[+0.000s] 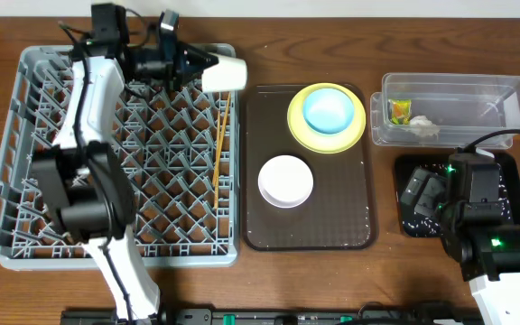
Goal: Sort waste into correct bins and load items into the dishwasher rack
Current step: 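Lift the white cup and carry it over the dish rack, then lower the white cup into the rack and open the left gripper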
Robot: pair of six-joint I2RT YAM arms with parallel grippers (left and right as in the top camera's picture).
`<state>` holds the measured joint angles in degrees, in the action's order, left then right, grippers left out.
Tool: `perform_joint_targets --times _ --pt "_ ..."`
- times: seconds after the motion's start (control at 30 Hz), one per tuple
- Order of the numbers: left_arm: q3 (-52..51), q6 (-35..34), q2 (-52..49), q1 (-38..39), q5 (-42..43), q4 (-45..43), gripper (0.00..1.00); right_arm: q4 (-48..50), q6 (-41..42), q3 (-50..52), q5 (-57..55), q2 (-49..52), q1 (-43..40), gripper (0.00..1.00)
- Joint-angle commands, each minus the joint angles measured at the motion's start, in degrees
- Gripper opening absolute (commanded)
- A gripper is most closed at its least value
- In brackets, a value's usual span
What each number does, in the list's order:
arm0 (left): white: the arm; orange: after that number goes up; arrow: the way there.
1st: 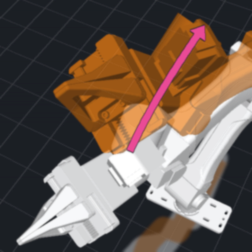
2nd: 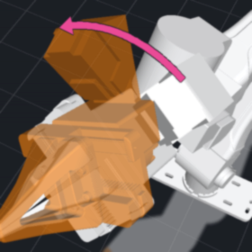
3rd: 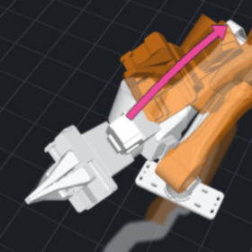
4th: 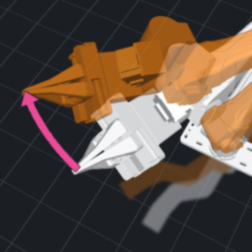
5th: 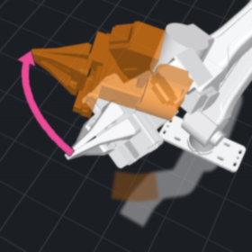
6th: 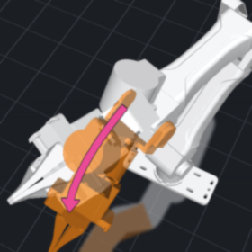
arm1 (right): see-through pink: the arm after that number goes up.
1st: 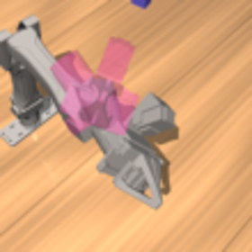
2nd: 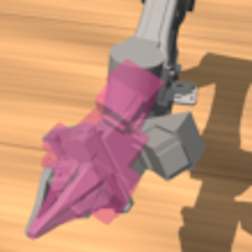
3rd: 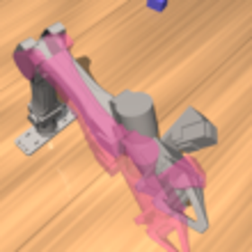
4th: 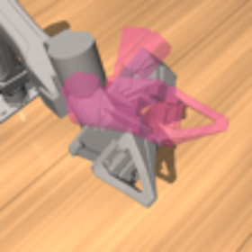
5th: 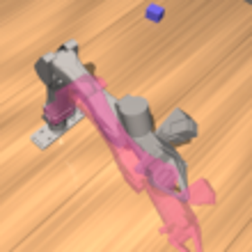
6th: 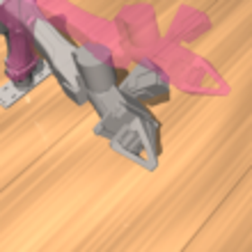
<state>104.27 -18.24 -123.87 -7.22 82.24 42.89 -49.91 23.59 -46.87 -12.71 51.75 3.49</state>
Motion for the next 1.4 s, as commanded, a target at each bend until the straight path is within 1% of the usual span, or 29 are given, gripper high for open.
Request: perform_joint_targets --times 0.0,0.1,0.47,0.77,0.9,1.1,1.3,1.37 --pt "-0.2 0.3 -2.1 -1.9 5.8 0.1 0.06 0.0 -0.5 -0.3 -0.8 0.0 -0.3 0.99" --pt "-0.3 2.2 -3.0 -3.3 4.7 0.1 0.06 0.0 -0.5 -0.3 -0.8 0.0 -0.3 0.99" --pt "-2.1 3.6 -3.1 -4.6 -4.5 0.1 0.06 0.0 -0.5 -0.3 -0.8 0.0 -0.3 0.99" --pt "-3.8 3.6 -3.5 -4.6 -2.5 -1.5 0.06 0.0 -0.5 -0.3 -0.8 0.0 -0.3 0.99" --pt "-3.8 3.1 -5.3 -4.6 -0.5 -2.3 0.06 0.0 -0.5 -0.3 -0.8 0.0 -0.3 0.99" --pt "-3.8 3.0 -7.3 -4.8 -0.5 -4.1 0.06 0.0 -0.5 -0.3 -0.8 0.0 -0.3 0.99" --pt "-3.8 3.0 -7.3 -5.9 -5.7 -4.4 0.08 0.0 -0.5 -0.3 -0.8 0.0 -0.3 0.99" --pt "-3.8 3.0 -7.3 -6.4 -8.4 -4.4 0.11 0.0 -0.5 -0.3 -0.8 0.0 -0.3 0.99"
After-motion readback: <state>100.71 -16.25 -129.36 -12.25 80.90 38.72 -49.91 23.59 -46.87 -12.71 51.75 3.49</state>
